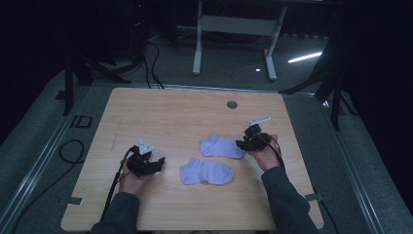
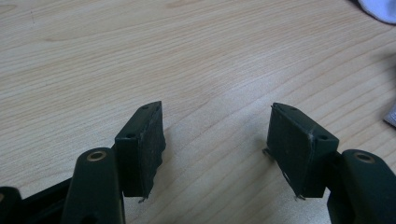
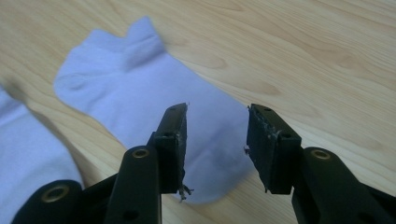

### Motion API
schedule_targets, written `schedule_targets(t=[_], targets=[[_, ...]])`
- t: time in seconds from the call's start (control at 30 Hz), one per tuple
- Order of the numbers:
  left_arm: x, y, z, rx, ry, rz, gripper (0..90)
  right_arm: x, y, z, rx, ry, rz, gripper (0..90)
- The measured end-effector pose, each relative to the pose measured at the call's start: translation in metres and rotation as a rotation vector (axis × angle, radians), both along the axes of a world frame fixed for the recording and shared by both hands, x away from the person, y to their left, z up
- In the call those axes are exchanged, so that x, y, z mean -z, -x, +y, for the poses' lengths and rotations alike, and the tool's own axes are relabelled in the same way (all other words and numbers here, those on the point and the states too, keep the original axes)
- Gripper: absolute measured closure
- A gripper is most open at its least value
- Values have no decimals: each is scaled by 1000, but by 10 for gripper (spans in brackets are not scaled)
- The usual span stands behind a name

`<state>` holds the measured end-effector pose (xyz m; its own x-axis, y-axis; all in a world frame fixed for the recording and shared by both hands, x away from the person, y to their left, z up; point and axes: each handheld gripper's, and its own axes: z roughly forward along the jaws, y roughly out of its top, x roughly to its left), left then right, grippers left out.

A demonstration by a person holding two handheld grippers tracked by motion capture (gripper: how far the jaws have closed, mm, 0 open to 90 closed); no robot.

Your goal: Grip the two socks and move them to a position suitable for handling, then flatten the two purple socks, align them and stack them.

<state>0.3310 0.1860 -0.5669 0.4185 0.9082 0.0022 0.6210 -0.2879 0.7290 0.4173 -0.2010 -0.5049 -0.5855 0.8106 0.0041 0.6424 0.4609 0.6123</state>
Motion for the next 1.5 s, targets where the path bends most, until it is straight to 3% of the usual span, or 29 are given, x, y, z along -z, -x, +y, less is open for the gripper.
schedule_targets(t=[0.43, 0.73, 0.87, 1.1, 1.23, 1.5], targets=[[0, 0, 0, 2, 0, 0, 361, 5, -8, 31, -96, -3, 2, 557], [0, 0, 0, 2, 1, 0, 361, 16, -7, 64, -183, 72, 10, 541], [0, 0, 0, 2, 1, 0, 360, 21, -10, 75, -193, 72, 17, 507], [0, 0, 0, 3, 0, 0, 359, 37, -16, 80, -177, 89, 70, 448], [0, 0, 0, 3, 0, 0, 359, 37, -17, 79, -175, 81, 69, 488], [0, 0, 0, 5, 0, 0, 359, 35, -16, 76, -175, 84, 72, 781]])
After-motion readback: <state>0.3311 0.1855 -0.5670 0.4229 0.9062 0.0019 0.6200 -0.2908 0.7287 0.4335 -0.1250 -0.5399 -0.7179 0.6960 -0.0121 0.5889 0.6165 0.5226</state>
